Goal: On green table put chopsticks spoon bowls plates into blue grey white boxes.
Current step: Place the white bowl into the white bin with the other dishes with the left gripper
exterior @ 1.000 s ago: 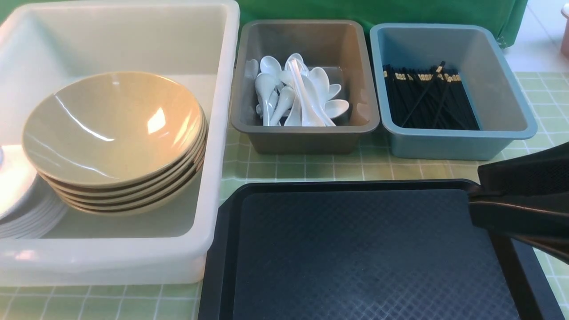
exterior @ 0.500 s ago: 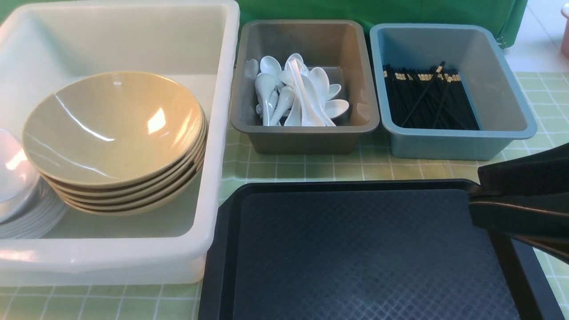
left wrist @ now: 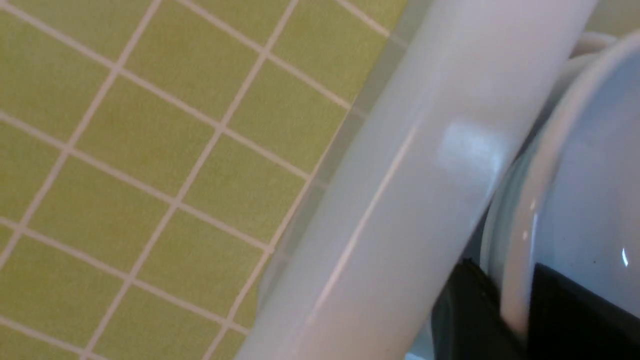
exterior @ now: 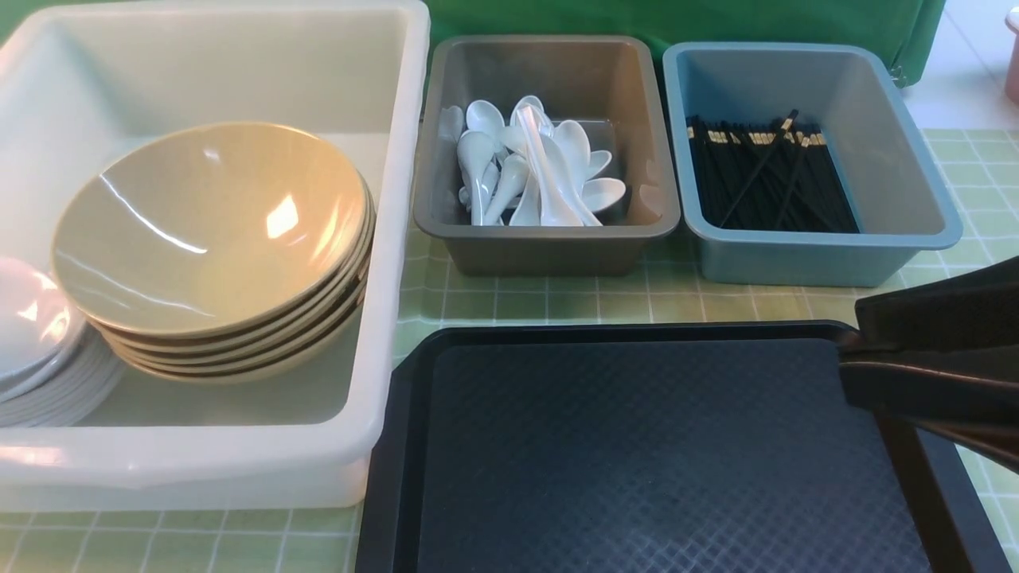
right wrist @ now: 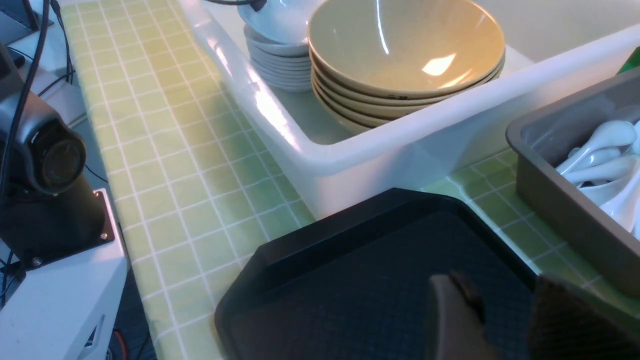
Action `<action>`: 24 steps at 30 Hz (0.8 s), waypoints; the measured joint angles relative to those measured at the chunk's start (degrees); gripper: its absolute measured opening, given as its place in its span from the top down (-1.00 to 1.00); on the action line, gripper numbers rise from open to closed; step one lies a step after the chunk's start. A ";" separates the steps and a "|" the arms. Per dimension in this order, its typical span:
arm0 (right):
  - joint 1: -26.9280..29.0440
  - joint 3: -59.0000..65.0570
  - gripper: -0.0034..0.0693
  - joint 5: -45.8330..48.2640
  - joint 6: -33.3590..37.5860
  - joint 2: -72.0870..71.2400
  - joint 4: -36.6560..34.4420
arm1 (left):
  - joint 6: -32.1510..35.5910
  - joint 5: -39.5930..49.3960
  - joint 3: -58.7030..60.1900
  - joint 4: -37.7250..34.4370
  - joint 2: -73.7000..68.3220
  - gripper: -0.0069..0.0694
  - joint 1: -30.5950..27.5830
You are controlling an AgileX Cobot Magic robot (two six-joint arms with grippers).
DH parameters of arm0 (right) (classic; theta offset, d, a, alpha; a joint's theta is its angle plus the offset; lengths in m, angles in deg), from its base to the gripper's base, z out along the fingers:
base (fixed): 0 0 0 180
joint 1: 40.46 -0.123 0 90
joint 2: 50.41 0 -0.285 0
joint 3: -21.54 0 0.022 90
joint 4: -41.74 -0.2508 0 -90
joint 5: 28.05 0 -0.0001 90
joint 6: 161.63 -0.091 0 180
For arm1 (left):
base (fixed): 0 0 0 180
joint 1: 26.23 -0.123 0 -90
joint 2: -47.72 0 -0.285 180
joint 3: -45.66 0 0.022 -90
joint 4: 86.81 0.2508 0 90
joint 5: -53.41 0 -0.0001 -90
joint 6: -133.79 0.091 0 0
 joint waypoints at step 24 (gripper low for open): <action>0.00 0.00 0.26 -2.26 0.91 0.00 1.18 | 2.76 6.06 -5.82 -8.80 17.04 -0.68 9.31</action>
